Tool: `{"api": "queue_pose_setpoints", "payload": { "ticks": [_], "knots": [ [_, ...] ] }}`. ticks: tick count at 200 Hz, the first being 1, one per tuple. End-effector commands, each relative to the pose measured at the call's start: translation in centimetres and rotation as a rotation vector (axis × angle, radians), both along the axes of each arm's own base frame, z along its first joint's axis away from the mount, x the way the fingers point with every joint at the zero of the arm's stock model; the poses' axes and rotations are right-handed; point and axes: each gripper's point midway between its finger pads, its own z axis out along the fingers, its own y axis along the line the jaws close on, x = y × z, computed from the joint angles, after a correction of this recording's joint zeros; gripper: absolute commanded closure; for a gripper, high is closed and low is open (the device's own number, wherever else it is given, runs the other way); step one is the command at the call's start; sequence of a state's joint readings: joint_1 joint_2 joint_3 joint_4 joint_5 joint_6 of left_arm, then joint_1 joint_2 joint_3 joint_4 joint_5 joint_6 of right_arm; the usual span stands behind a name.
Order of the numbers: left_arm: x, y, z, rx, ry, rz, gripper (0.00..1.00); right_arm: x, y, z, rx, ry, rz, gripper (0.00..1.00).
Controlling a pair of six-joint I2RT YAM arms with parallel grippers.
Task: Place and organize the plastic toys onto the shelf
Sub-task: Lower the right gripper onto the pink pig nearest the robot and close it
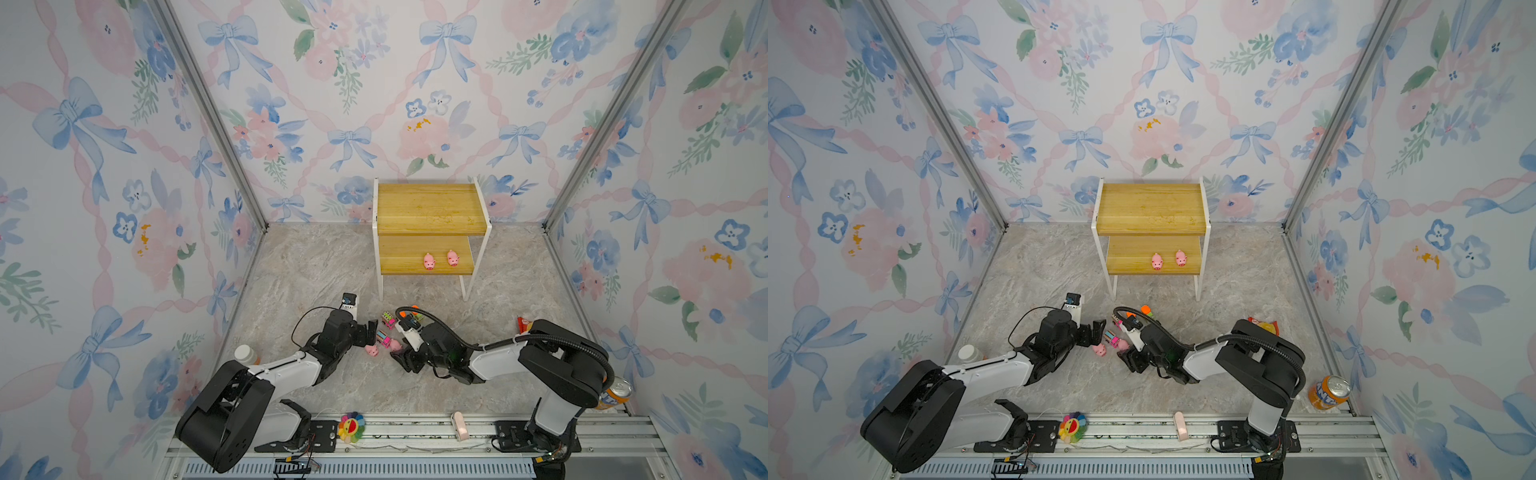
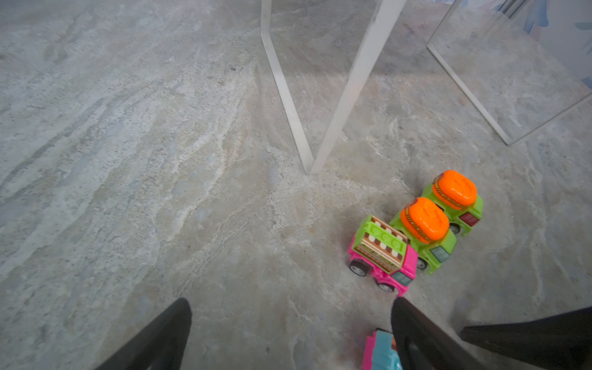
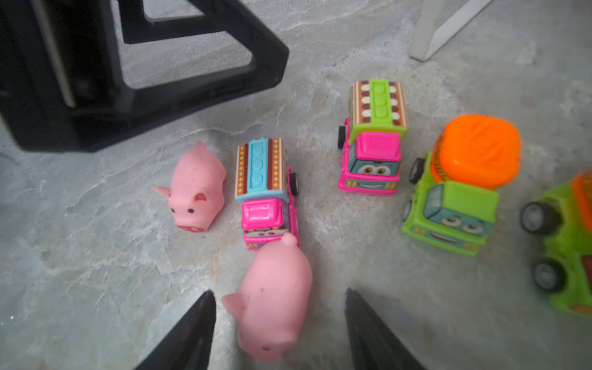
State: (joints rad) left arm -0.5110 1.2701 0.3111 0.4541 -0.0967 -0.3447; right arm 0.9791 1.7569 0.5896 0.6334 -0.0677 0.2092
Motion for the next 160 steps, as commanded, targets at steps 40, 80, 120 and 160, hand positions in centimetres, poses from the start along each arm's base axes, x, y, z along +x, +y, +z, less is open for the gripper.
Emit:
{"api": "queue_pose_setpoints", "payload": {
  "ticks": [40,80,120,160],
  "knots": [
    [-0.3,0.4,-0.4,0.014,0.01,0.012,0.02,0.0,-0.7,-0.8,-0.041,0.005,-0.036,0.48],
    [-0.2,0.3,-0.6,0.013,0.017,0.009,0.02,0.2,-1.1,-0.7,-0.055,0.001,-0.046,0.58],
    [-0.2,0.3,-0.6,0.012,0.018,0.007,0.02,0.3,-1.2,-0.1,-0.05,0.0,-0.044,0.61],
    [-0.1,0.2,-0.5,0.009,0.017,0.004,0.02,0.5,-1.4,0.3,-0.051,-0.005,-0.045,0.64]
  ]
}}
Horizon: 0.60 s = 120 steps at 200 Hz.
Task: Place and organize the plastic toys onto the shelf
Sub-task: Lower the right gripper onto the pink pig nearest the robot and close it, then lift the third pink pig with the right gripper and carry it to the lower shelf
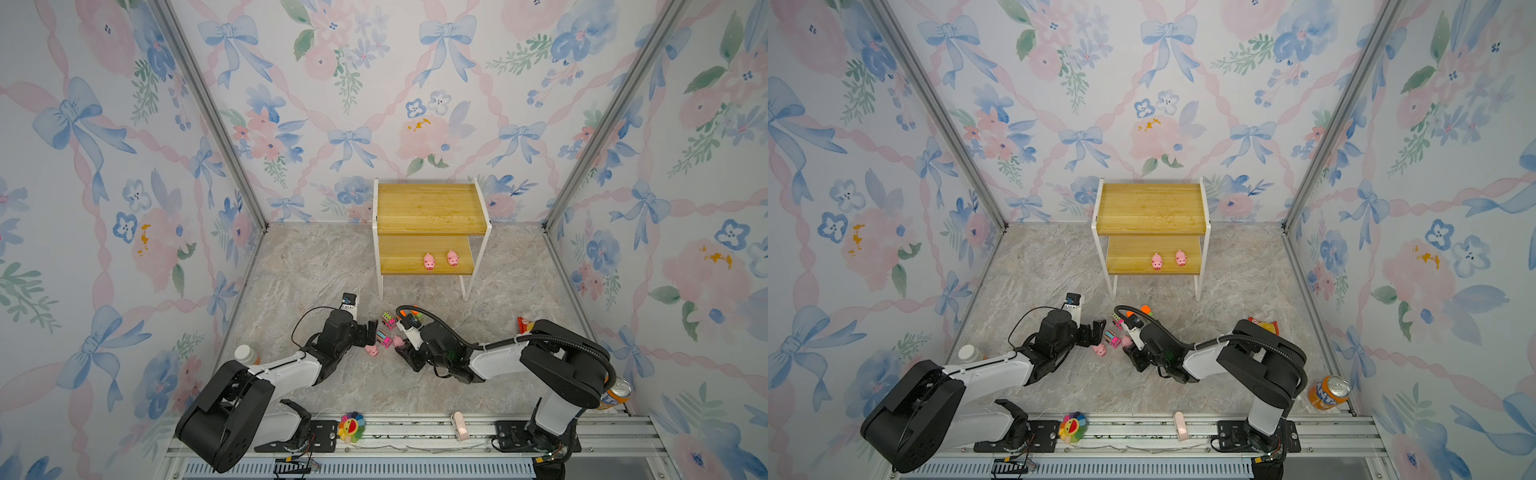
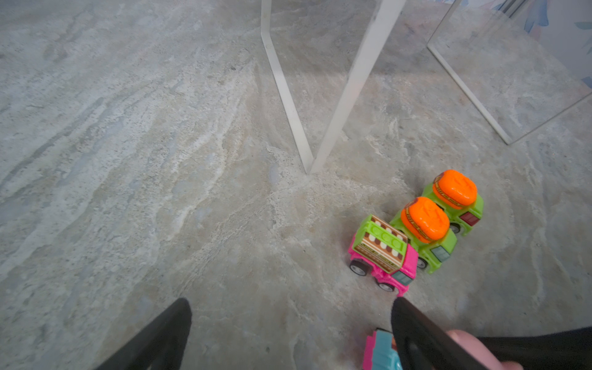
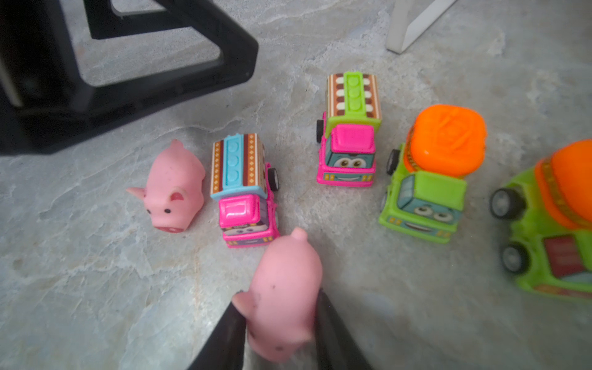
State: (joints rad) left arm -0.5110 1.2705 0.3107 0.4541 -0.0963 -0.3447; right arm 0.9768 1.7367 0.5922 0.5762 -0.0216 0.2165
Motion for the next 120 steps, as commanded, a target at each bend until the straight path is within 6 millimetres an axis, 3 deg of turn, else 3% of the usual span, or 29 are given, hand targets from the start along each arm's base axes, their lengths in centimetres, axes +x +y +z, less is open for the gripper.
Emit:
{"api": "queue_pose_setpoints", "payload": {
  "ticks": [1,60,63,120],
  "knots": [
    [-0.1,0.2,-0.4,0.009,0.016,0.005,0.02,0.0,-0.4,0.6,-0.01,-0.007,-0.001,0.65],
    [0.1,-0.1,-0.5,0.007,0.021,-0.001,0.02,0.0,-0.7,1.5,-0.005,-0.005,0.006,0.66],
    [0.1,-0.1,-0.5,0.007,0.022,-0.002,0.02,0.1,-0.6,2.4,0.014,-0.018,0.006,0.66],
    [0.4,-0.5,-0.5,0.001,0.028,-0.01,0.02,1.8,-0.8,8.5,0.091,-0.118,-0.043,0.65]
  ]
}}
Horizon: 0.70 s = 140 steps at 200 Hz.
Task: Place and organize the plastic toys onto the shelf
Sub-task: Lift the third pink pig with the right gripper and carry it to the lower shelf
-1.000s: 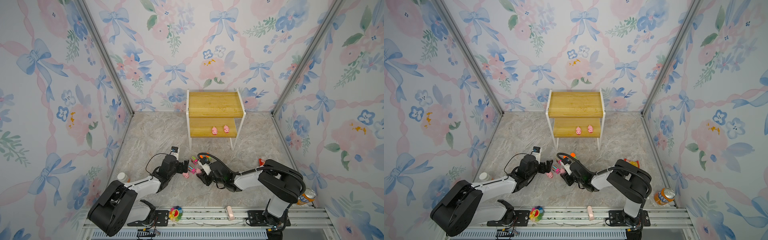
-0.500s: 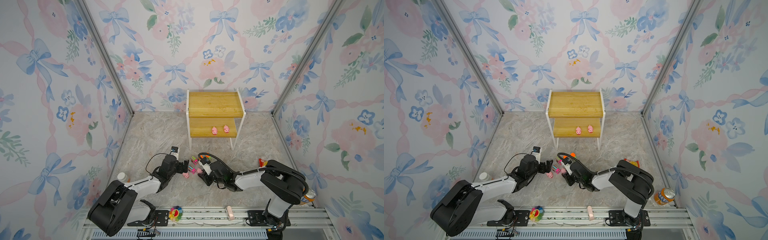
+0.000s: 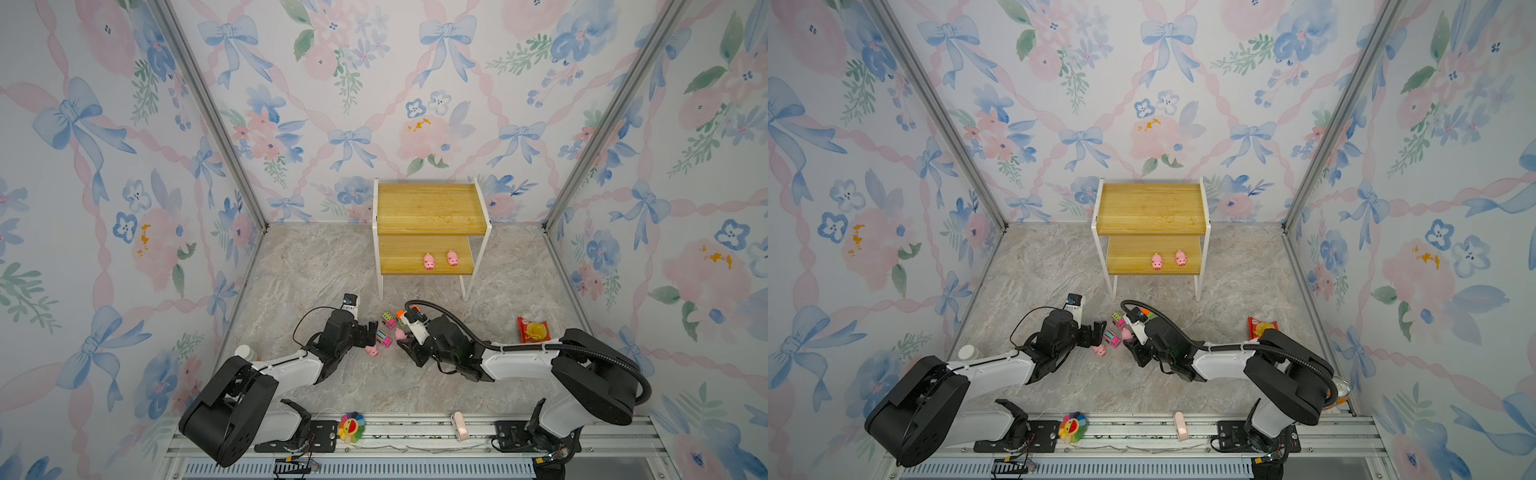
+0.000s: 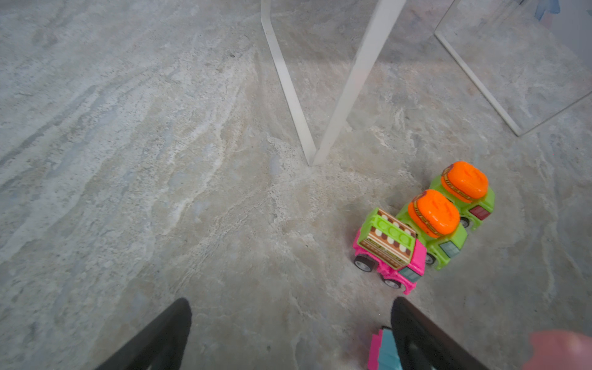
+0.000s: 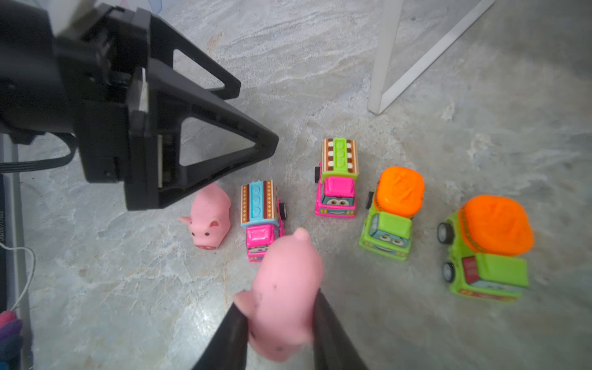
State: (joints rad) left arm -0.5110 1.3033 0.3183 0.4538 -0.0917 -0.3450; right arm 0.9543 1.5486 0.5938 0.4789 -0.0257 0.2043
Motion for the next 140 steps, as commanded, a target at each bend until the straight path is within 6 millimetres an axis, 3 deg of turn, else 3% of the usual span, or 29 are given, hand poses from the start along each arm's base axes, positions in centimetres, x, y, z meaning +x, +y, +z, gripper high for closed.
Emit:
{"api": "queue_pose_setpoints", "payload": {
  "ticks": [1,76,140],
  "knots": [
    [0.3,-0.4,0.2,-0.008,0.006,-0.006,0.02,1.3,-0.2,3.0,0.02,-0.06,-0.034,0.65],
    [0.6,-0.6,0.7,-0.009,-0.007,-0.017,0.02,6.8,0.0,11.8,0.09,-0.243,-0.148,0.64],
    [0.9,-0.9,1.2,0.002,-0.024,-0.035,0.02,11.6,-2.0,15.1,0.122,-0.34,-0.347,0.63]
  ]
}}
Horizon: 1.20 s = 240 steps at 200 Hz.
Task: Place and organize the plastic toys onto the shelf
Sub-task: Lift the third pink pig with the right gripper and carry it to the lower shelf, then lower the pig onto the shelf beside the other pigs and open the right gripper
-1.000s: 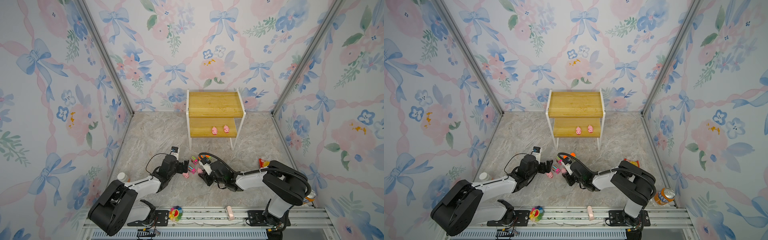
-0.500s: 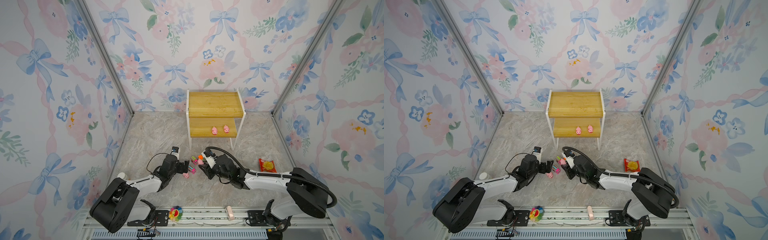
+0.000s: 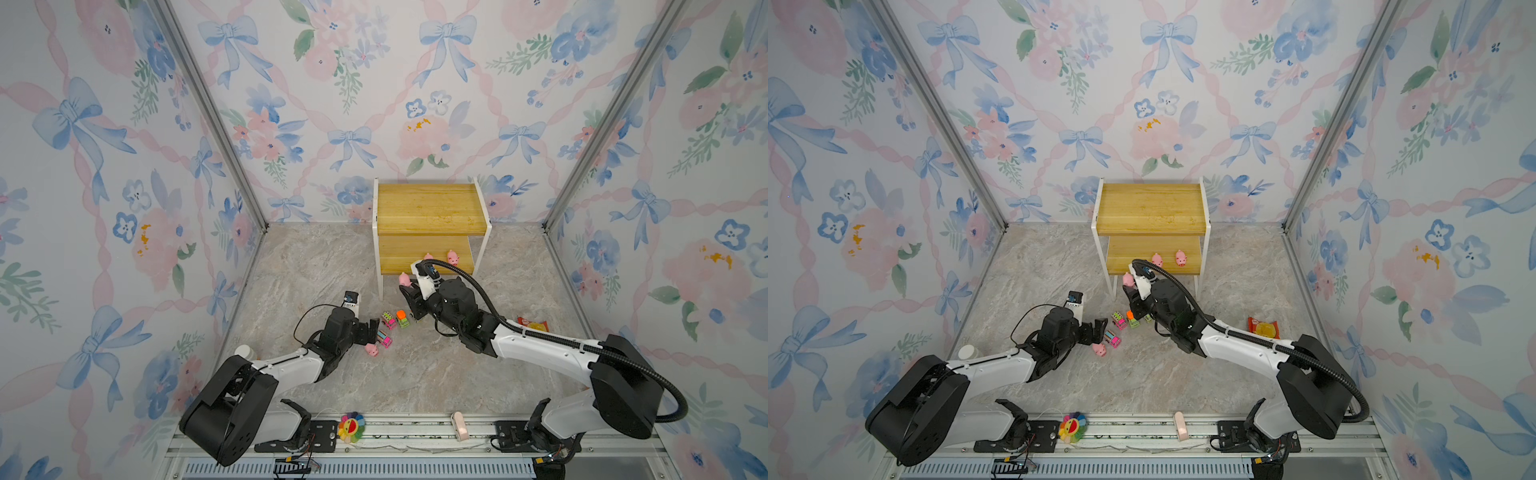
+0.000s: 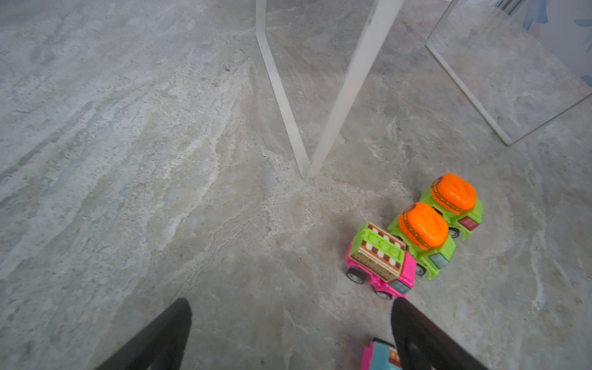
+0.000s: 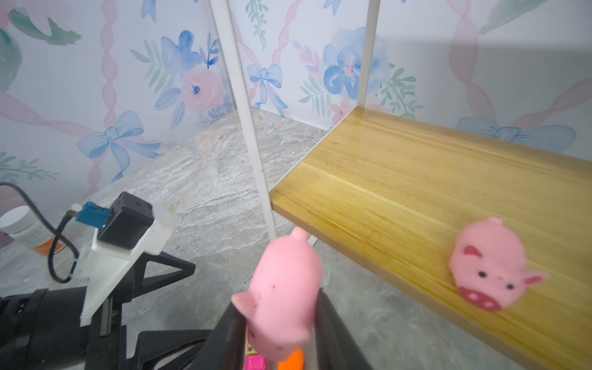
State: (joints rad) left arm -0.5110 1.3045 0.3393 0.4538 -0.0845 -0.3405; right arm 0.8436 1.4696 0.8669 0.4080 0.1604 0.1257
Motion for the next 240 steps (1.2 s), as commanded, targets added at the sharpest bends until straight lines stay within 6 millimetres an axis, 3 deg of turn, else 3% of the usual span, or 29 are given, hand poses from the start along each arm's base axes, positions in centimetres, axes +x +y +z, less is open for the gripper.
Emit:
{"api": "queue_pose_setpoints", "payload": {
  "ticks": [1,102,168,174,240],
  "knots": [
    [0.5,-0.5,0.4,0.012,-0.008,-0.027,0.02,2.3,-0.8,1.3,0.007,-0.047,-0.106,0.63],
    [0.8,-0.6,0.2,0.025,-0.002,-0.039,0.02,5.9,-1.7,1.4,0.045,-0.054,-0.289,0.63],
    [0.8,-0.6,0.2,0.024,-0.002,-0.04,0.02,6.8,-1.7,1.5,0.065,-0.066,-0.324,0.62],
    [0.8,-0.6,0.2,0.024,-0.002,-0.04,0.02,7.1,-1.5,0.2,0.043,-0.051,-0.324,0.62],
    [0.9,-0.8,0.2,0.019,0.001,-0.044,0.02,7.8,-1.2,-0.2,0.036,-0.057,-0.339,0.61]
  ]
}}
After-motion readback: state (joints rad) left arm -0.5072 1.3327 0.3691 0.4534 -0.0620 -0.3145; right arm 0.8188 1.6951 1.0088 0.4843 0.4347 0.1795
